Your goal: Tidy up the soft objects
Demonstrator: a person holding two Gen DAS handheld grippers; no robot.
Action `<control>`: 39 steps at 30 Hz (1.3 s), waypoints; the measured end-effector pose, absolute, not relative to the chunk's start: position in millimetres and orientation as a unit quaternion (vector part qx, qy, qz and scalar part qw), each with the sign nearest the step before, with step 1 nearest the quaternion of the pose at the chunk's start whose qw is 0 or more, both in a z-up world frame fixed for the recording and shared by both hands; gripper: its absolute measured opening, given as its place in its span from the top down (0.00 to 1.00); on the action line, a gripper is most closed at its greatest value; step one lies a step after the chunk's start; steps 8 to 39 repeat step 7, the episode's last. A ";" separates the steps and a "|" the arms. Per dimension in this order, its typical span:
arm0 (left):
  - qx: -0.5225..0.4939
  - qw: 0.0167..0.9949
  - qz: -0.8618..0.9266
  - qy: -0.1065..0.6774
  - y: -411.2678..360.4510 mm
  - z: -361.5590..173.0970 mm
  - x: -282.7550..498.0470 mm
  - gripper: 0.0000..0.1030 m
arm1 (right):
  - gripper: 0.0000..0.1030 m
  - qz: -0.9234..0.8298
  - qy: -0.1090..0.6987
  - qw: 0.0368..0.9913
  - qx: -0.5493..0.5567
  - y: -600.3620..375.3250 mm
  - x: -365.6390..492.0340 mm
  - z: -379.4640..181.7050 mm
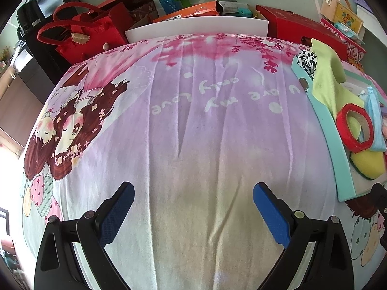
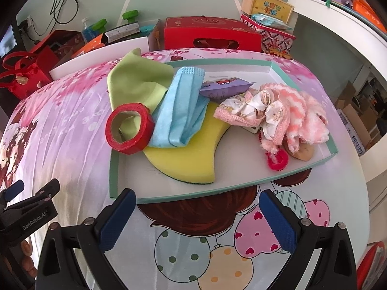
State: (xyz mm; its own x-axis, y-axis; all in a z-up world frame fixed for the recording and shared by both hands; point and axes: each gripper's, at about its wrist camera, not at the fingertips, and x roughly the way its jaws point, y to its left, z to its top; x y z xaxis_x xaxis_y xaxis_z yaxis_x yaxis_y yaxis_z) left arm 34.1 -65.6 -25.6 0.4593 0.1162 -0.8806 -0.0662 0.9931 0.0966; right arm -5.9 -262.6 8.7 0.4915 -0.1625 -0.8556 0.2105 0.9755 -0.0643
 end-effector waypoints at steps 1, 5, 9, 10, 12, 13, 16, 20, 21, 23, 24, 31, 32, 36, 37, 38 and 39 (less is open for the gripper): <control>0.022 0.854 0.054 0.517 -65.1 -25.5 33.8 0.04 | 0.00 -0.108 0.493 0.863 0.024 -262.7 -5.8 8.6; 0.007 0.859 0.048 0.509 -62.1 -21.0 31.9 0.04 | 0.00 -0.109 0.493 0.863 0.024 -262.8 -5.9 8.6; 0.006 0.859 0.044 0.511 -62.2 -21.0 32.6 0.04 | 0.00 -0.109 0.493 0.863 0.024 -262.7 -5.9 8.7; 0.006 0.859 0.044 0.511 -62.2 -21.0 32.6 0.04 | 0.00 -0.109 0.493 0.863 0.024 -262.7 -5.9 8.7; 0.006 0.859 0.044 0.511 -62.2 -21.0 32.6 0.04 | 0.00 -0.109 0.493 0.863 0.024 -262.7 -5.9 8.7; 0.006 0.859 0.044 0.511 -62.2 -21.0 32.6 0.04 | 0.00 -0.109 0.493 0.863 0.024 -262.7 -5.9 8.7; 0.006 0.859 0.044 0.511 -62.2 -21.0 32.6 0.04 | 0.00 -0.109 0.493 0.863 0.024 -262.7 -5.9 8.7; 0.006 0.859 0.044 0.511 -62.2 -21.0 32.6 0.04 | 0.00 -0.109 0.493 0.863 0.024 -262.7 -5.9 8.7; 0.006 0.859 0.044 0.511 -62.2 -21.0 32.6 0.04 | 0.00 -0.109 0.493 0.863 0.024 -262.7 -5.9 8.7; 0.006 0.859 0.044 0.511 -62.2 -21.0 32.6 0.04 | 0.00 -0.109 0.493 0.863 0.024 -262.7 -5.9 8.7; 0.006 0.859 0.044 0.511 -62.2 -21.0 32.6 0.04 | 0.00 -0.109 0.493 0.863 0.024 -262.7 -5.9 8.7; 0.006 0.859 0.044 0.511 -62.2 -21.0 32.6 0.04 | 0.00 -0.109 0.493 0.863 0.024 -262.7 -5.9 8.7; 0.006 0.859 0.044 0.511 -62.2 -21.0 32.6 0.04 | 0.00 -0.109 0.493 0.863 0.024 -262.7 -5.9 8.7; 0.006 0.859 0.044 0.511 -62.2 -21.0 32.6 0.04 | 0.00 -0.109 0.493 0.863 0.024 -262.7 -5.9 8.7; 0.006 0.859 0.044 0.511 -62.2 -21.0 32.6 0.04 | 0.00 -0.109 0.493 0.863 0.024 -262.7 -5.9 8.7; 0.006 0.859 0.044 0.511 -62.2 -21.0 32.6 0.04 | 0.00 -0.109 0.493 0.863 0.024 -262.7 -5.9 8.7; 0.006 0.859 0.044 0.511 -62.2 -21.0 32.6 0.04 | 0.00 -0.109 0.493 0.863 0.024 -262.7 -5.9 8.7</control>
